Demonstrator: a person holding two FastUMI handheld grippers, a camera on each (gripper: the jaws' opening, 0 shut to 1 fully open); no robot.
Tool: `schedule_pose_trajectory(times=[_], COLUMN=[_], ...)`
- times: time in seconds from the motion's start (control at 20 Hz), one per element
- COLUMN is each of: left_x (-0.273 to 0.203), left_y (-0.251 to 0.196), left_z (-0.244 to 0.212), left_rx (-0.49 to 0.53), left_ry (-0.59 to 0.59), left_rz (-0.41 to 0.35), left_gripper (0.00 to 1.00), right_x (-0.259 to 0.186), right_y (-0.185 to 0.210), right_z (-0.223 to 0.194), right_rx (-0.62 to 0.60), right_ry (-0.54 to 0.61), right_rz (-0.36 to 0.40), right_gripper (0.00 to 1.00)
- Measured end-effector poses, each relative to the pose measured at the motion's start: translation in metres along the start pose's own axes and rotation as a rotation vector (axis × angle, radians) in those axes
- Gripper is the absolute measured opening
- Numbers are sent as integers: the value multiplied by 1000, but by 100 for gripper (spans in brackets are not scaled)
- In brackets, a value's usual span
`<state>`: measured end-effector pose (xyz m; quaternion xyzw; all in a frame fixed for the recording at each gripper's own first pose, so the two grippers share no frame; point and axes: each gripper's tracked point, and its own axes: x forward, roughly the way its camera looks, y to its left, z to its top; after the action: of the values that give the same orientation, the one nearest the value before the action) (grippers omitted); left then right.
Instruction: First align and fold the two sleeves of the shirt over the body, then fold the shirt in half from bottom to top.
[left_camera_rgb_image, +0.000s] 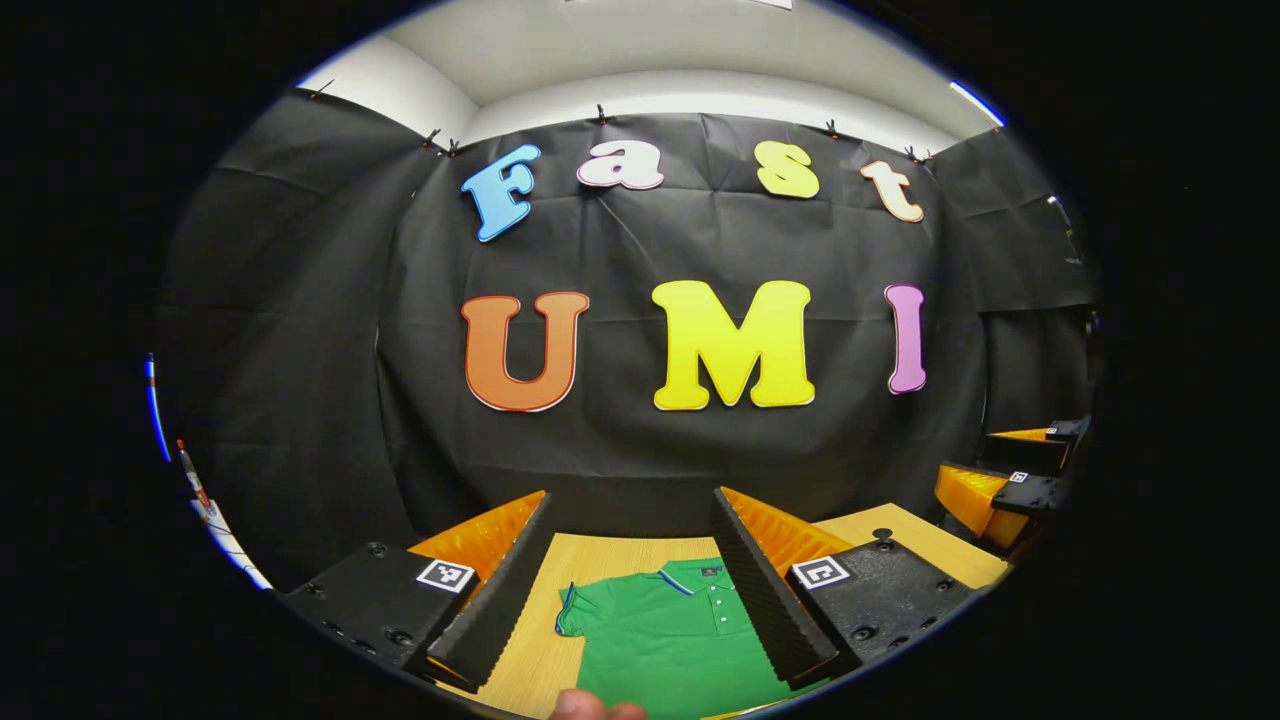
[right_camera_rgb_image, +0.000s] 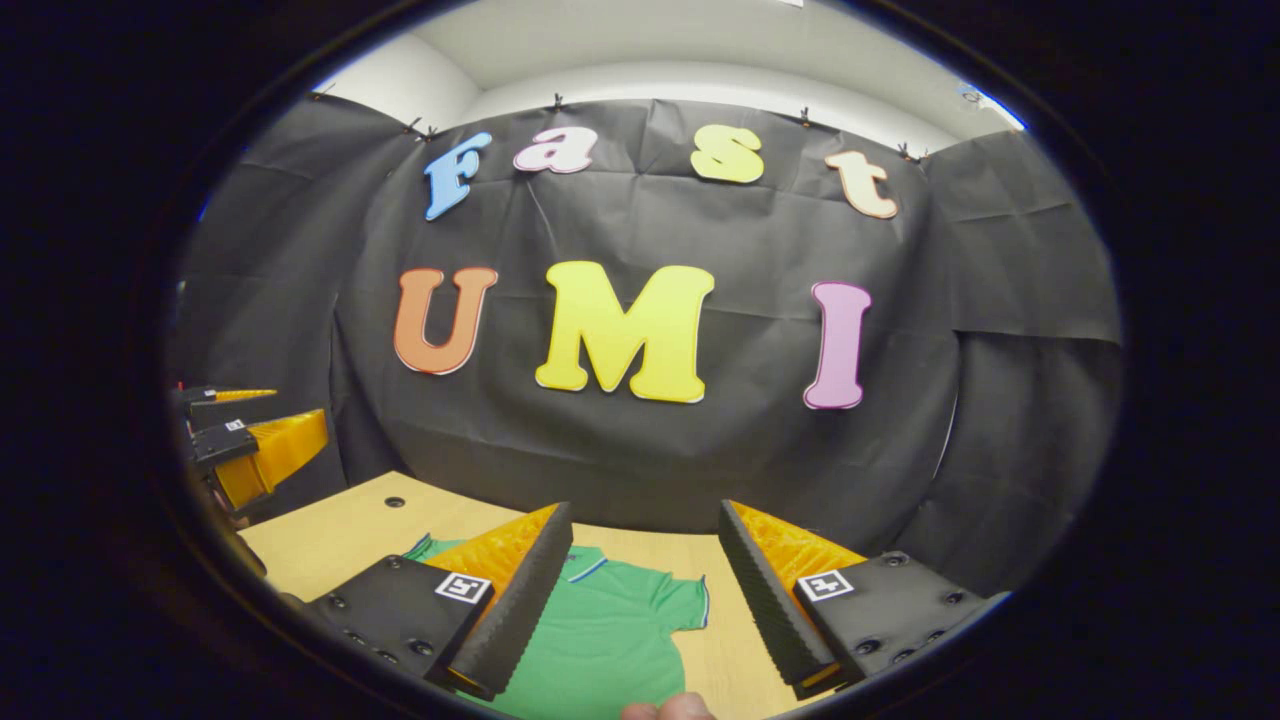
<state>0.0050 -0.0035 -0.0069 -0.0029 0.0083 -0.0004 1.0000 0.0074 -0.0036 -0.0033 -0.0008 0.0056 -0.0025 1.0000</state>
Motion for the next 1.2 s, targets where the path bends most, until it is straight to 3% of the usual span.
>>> schedule_pose_trajectory(times=[0.3,0.55,0.6,0.65,1.0,1.2], left_x=[-2,-3,-4,-6,-10,-9], left_y=[-4,-9,-9,-9,-8,-7], left_z=[2,0,1,4,0,-6], left_rx=[14,24,24,27,48,43], left_ry=[-7,1,-2,-10,11,34], left_rz=[-1,5,8,17,57,72], left_gripper=[99,99,99,99,99,99], right_x=[8,23,26,31,76,110], right_y=[-7,-23,-26,-28,-65,-78], right_z=[-4,-18,-22,-27,-89,-123], right_rx=[-1,8,12,13,23,49], right_ry=[10,47,56,65,198,282], right_rz=[16,24,31,43,39,57], right_gripper=[98,92,98,97,92,95])
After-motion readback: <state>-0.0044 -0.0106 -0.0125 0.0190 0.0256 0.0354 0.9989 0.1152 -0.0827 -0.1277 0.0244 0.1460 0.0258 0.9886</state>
